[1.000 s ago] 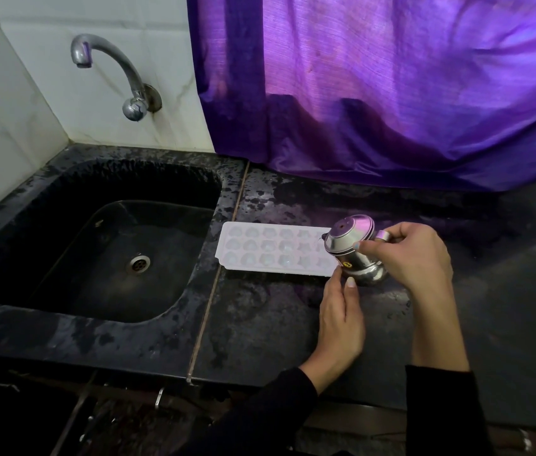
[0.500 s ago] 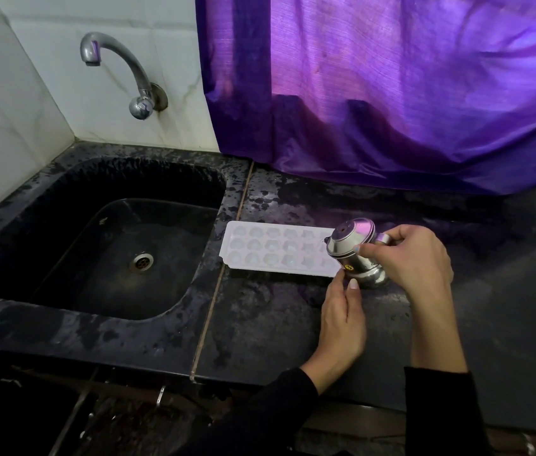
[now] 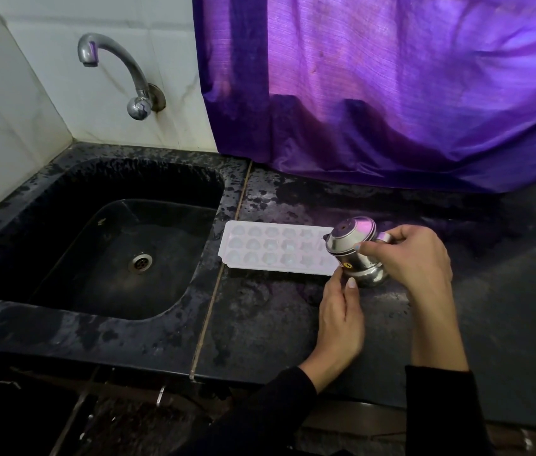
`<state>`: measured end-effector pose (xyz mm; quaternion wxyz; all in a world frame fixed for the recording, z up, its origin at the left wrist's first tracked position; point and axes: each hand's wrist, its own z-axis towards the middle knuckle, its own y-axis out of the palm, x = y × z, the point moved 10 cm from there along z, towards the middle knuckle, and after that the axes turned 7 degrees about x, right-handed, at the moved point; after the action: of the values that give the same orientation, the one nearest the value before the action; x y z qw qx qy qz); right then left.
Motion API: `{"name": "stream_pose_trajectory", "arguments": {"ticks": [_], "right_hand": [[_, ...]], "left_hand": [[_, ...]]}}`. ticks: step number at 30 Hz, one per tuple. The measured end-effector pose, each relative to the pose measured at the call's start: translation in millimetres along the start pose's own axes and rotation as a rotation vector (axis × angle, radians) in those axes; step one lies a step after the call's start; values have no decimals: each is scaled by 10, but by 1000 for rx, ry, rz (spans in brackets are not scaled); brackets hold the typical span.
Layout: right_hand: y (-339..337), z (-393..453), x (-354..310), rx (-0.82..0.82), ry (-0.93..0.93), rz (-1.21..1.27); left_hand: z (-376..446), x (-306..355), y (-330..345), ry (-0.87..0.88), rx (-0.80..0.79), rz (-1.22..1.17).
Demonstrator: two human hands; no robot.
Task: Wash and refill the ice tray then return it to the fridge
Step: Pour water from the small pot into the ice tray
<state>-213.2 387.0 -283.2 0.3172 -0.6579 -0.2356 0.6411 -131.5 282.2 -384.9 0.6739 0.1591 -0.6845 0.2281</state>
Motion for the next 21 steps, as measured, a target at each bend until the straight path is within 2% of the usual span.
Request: {"name": "stream_pose_trajectory", "arguments": {"ticks": [10, 21], "right_hand": [[-1, 4, -26, 9, 5, 110], [138, -72, -245, -11, -52, -3]], "left_hand": [[4, 67, -91, 46, 56, -2], [60, -33, -177, -2, 81, -25]]}}
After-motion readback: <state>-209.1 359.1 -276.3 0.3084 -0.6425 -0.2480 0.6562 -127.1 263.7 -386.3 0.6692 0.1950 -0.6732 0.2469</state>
